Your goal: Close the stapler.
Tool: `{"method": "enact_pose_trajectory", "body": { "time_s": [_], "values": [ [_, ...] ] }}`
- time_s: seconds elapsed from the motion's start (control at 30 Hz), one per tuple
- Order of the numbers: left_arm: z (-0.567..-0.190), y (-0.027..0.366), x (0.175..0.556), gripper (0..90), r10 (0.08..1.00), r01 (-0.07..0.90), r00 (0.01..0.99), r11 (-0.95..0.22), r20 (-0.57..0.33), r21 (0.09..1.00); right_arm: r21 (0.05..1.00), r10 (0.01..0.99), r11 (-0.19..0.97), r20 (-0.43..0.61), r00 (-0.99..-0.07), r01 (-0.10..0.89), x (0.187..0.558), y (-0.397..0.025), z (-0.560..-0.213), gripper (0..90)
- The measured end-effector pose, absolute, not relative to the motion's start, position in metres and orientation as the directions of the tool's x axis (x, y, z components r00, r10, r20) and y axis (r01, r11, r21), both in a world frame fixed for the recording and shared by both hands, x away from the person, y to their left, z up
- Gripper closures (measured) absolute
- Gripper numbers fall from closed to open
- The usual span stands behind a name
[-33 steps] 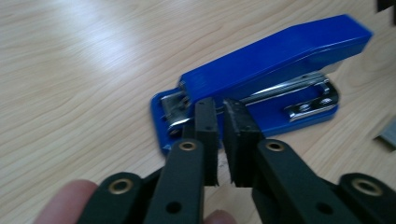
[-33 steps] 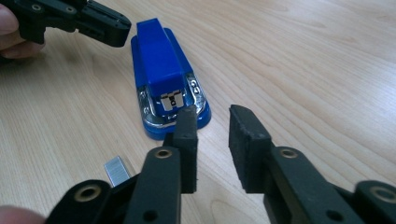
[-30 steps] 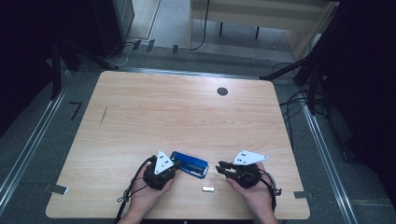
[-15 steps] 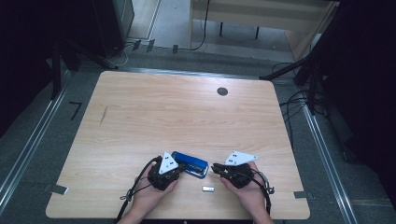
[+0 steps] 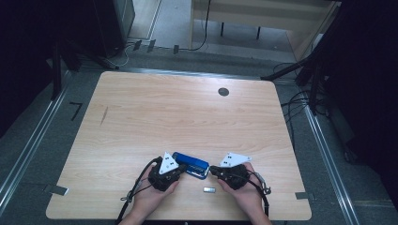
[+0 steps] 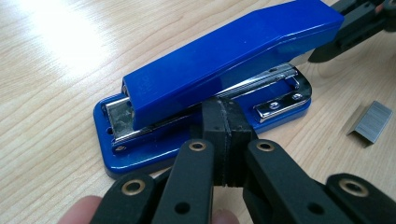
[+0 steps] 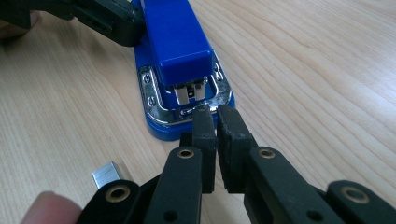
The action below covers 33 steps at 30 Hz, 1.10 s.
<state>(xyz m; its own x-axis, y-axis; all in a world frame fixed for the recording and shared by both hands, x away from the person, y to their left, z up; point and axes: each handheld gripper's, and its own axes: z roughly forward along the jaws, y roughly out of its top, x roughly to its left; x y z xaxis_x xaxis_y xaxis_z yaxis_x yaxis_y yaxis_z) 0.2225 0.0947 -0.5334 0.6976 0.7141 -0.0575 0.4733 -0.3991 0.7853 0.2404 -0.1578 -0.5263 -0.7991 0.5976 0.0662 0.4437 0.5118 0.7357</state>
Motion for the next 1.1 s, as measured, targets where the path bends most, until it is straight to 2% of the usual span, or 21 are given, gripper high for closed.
{"method": "enact_pose_trajectory", "body": {
  "time_s": [0.3, 0.5, 1.1],
  "values": [
    [-0.533, 0.094, 0.222, 90.0, 0.715, 0.467, 0.698, -0.408, -0.043, 0.785, 0.729, 0.595, 0.520, 0.064, -0.801, 0.445, 0.241, -0.151, -0.529, 87.8],
    [-0.533, 0.094, 0.222, 90.0, 0.715, 0.468, 0.698, -0.406, -0.046, 0.785, 0.713, 0.603, 0.551, 0.019, -0.798, 0.434, 0.240, -0.150, -0.530, 88.1],
    [-0.533, 0.093, 0.221, 90.0, 0.714, 0.461, 0.699, -0.413, -0.035, 0.785, 0.722, 0.607, 0.546, 0.008, -0.794, 0.425, 0.244, -0.148, -0.529, 90.0]
  ]
}}
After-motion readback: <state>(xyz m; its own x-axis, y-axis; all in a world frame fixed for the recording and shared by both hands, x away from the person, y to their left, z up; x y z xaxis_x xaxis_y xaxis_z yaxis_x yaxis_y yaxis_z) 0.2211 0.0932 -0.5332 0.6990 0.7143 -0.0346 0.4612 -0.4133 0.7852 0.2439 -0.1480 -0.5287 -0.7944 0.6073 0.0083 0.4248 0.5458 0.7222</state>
